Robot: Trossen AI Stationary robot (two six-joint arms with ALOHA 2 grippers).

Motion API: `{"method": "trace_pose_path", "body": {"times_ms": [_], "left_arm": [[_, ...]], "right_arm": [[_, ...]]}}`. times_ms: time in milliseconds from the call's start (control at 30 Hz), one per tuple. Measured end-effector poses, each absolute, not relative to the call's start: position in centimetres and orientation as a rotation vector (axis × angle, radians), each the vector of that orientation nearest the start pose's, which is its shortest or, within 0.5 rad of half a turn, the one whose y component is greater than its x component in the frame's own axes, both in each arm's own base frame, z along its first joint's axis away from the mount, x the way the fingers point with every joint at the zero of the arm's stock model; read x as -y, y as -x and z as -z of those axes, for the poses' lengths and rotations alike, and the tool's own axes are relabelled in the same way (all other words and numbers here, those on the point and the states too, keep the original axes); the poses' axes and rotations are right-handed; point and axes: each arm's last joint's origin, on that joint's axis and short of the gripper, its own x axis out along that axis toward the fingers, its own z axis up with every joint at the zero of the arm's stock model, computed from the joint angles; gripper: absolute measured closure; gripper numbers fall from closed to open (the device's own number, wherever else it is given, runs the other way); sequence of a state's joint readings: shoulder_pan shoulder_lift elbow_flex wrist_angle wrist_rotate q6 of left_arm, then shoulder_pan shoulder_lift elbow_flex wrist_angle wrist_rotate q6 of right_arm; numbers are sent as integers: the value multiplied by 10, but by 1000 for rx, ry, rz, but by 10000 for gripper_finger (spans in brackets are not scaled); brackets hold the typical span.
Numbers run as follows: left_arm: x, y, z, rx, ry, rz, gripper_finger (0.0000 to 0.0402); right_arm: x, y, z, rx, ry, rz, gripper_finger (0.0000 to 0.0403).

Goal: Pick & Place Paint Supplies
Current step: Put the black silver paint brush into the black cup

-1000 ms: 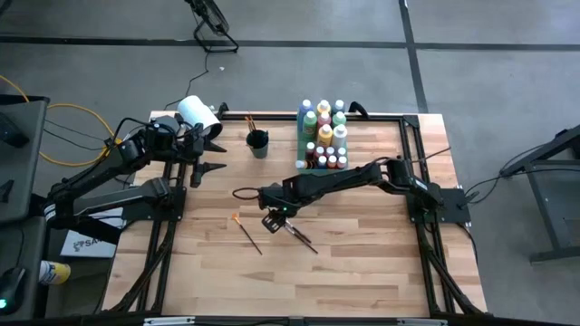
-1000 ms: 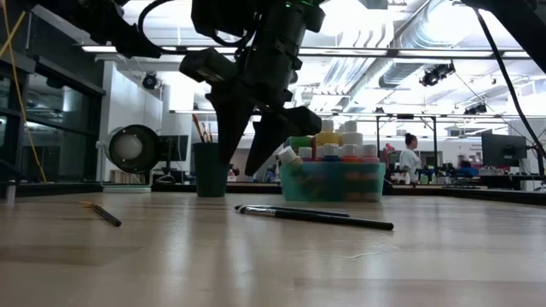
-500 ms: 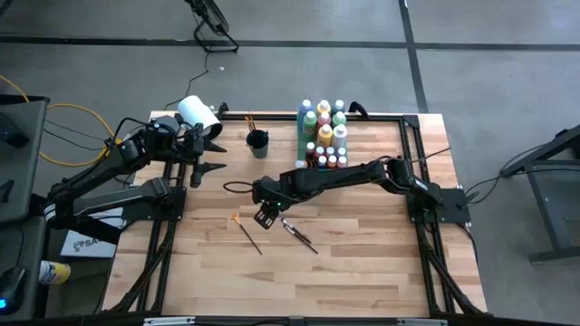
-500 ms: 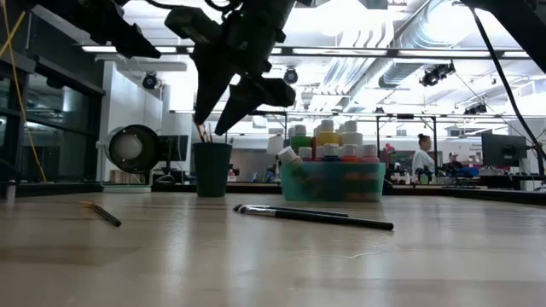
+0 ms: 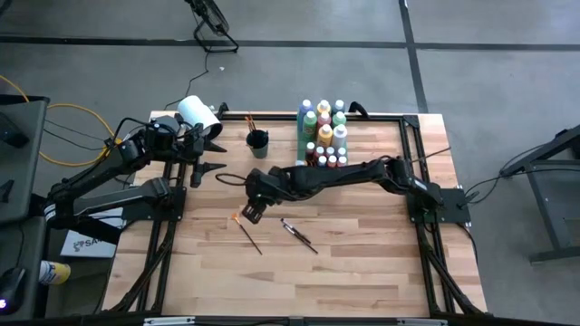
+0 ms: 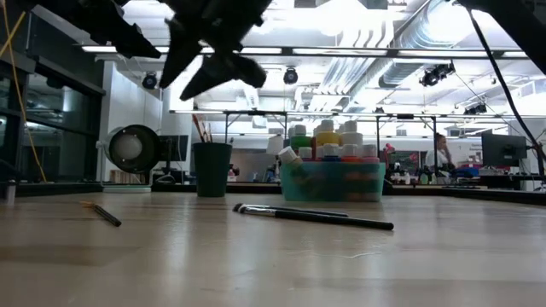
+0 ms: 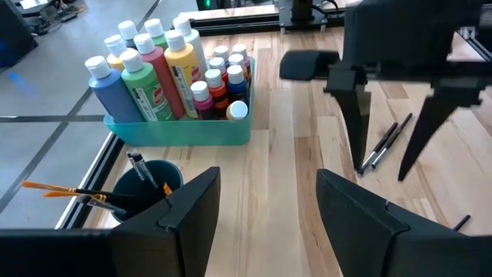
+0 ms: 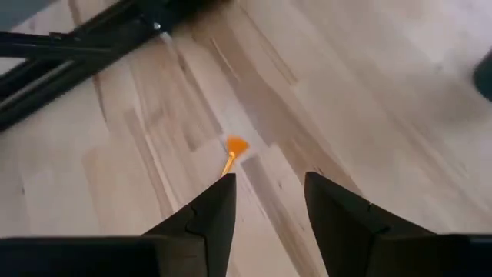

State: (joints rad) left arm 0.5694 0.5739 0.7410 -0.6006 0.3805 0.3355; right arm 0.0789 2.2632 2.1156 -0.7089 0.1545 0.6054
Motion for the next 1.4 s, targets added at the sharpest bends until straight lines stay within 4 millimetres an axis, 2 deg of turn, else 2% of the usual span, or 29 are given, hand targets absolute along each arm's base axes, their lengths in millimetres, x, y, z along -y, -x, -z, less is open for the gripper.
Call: {"method": "trace_pose_path", "body": {"times_ms": [167, 400, 567, 733, 1033, 1300, 1400], "left_arm": [[-53, -103, -307, -412, -129, -119, 190], [-53, -103, -307, -412, -128, -119, 190], [-53, -103, -307, -413, -128, -119, 190], [-53, -103, -307, -413, -129, -118, 190], [-53, -103, -306, -418, -128, -117, 190], [-53, -103, -306, -425, -125, -116, 190], [-53, -102, -304, -438, -118, -114, 190]], "right_arm": [[-31, -510, -225, -889, -450, 361, 254], [-28, -495, -200, -1127, -499, 452, 254], [-30, -491, -197, -1180, -506, 432, 254], [-39, -489, -176, -1266, -476, 444, 254], [-55, -490, -163, -1274, -446, 463, 254], [-60, -491, -145, -1324, -459, 479, 254], [-61, -489, -144, -1340, -470, 489, 254]]}}
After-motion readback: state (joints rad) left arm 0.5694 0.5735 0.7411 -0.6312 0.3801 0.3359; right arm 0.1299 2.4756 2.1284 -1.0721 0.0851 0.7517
